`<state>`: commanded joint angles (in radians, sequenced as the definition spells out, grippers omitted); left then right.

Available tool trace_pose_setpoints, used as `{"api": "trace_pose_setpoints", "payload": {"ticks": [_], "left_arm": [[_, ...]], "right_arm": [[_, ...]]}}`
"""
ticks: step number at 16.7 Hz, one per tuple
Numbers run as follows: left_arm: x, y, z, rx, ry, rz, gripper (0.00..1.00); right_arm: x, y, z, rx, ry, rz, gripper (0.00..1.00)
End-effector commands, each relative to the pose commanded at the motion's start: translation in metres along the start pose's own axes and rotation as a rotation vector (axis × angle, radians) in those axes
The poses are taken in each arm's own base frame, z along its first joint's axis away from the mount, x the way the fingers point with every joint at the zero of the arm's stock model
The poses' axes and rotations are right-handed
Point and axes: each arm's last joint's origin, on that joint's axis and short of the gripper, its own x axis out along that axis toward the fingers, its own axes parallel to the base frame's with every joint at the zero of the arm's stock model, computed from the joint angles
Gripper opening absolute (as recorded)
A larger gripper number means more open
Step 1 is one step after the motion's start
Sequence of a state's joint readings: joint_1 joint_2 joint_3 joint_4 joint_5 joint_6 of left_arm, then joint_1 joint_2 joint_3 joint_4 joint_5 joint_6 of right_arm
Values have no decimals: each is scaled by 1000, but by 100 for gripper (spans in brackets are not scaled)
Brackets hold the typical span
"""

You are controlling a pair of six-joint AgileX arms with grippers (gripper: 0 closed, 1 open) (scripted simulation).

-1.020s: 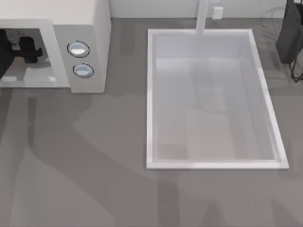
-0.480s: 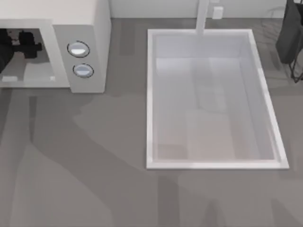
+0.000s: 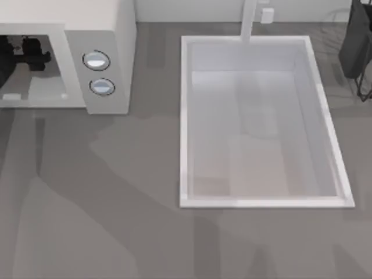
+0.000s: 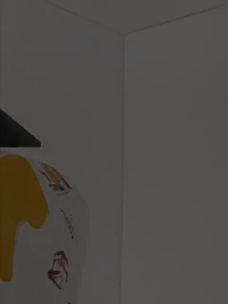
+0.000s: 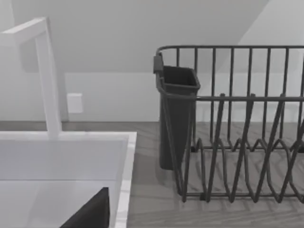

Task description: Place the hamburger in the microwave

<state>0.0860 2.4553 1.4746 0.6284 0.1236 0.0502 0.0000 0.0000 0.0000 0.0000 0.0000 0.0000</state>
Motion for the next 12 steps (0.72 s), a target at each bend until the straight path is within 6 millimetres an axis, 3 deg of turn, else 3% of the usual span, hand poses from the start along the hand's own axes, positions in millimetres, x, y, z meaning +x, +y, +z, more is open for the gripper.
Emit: {"api": "trace_pose_setpoints", "payload": {"ticks": [7,12], "left_arm": [[0,0,0,0,0,0,98],[0,0,0,0,0,0,100]], "right_arm": [[0,0,0,0,0,0,100],[0,0,0,0,0,0,100]]}}
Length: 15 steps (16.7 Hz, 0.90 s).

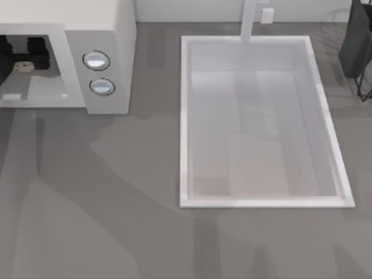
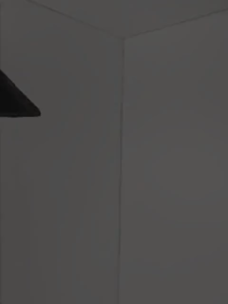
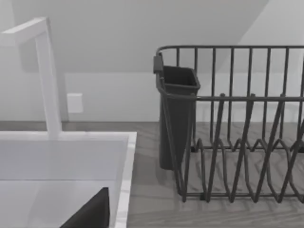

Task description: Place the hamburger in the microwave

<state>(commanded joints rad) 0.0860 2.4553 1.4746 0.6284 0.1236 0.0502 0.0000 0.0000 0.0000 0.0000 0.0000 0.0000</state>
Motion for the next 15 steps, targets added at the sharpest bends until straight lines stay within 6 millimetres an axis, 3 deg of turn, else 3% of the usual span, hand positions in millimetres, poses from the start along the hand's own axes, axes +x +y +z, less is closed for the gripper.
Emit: {"api": "trace_pose_setpoints", "payload": {"ticks": [3,4,9,12,15], "left_arm": [[0,0,0,0,0,0,100],[-37,10,5,-10,-9,27,100],[-59,14,3,-8,-28,30,100],[-95,17,-15,-9,-11,27,100],[-144,15,-40,-16,22,24,100]], "right_arm": [[0,0,0,0,0,0,100],[0,0,0,0,0,0,100],[0,0,0,0,0,0,100],[0,0,0,0,0,0,100],[0,0,0,0,0,0,100]]}}
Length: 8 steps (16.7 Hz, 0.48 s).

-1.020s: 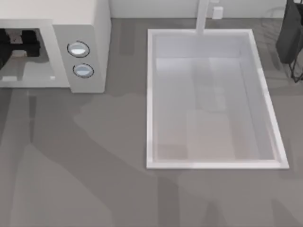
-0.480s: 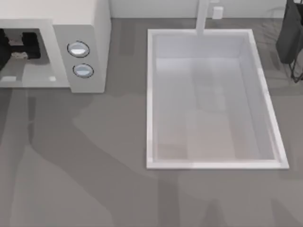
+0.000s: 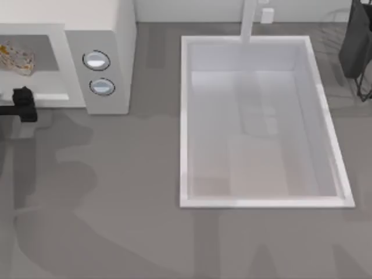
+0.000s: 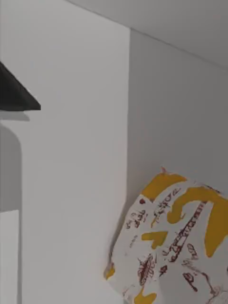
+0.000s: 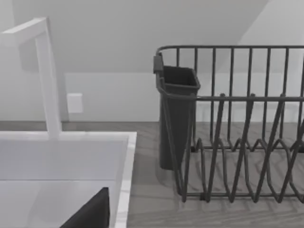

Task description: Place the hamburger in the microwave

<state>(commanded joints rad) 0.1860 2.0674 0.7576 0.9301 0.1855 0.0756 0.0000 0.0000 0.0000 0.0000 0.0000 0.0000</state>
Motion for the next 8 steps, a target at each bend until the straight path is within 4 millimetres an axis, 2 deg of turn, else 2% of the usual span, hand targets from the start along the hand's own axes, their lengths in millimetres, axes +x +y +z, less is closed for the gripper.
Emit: {"api": "trace_pose_setpoints", "payload": {"ticks": [4,6,8], "left_arm": [[-58,-2,-22,-1,1,0,100],[-74,-3,-24,2,-18,2,100],[-81,-3,-25,5,-31,3,100]], "right_arm": [[0,0,0,0,0,0,100],[0,0,0,0,0,0,100],[0,0,0,0,0,0,100]]}}
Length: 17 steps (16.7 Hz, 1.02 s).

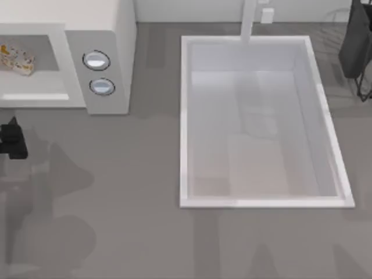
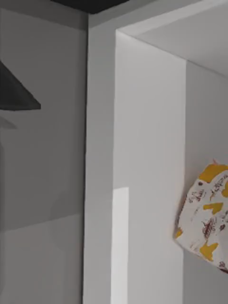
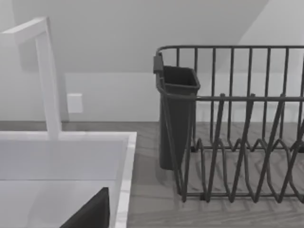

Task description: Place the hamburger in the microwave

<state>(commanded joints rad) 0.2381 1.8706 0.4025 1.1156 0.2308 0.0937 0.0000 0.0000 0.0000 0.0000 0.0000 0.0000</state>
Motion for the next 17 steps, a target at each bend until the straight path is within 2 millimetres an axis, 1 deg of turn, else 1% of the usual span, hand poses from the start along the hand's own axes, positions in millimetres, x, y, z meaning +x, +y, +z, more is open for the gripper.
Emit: {"api": "trace_pose_setpoints", "payload": {"ticks": [4,6,8,11,14,17], "left_arm": [[1,-1,-1,0,5,-4,100],[1,-1,3,1,1,-2,100],[0,0,14,3,-10,-1,100],[-5,0,37,1,2,-3,100],[-16,-1,61,-6,36,-7,100],[-28,-1,85,-3,18,-5,100]], "right_arm": [[0,0,0,0,0,0,100],[0,0,0,0,0,0,100],[0,0,0,0,0,0,100],[0,0,0,0,0,0,100],[0,0,0,0,0,0,100],[0,0,0,0,0,0,100]]}}
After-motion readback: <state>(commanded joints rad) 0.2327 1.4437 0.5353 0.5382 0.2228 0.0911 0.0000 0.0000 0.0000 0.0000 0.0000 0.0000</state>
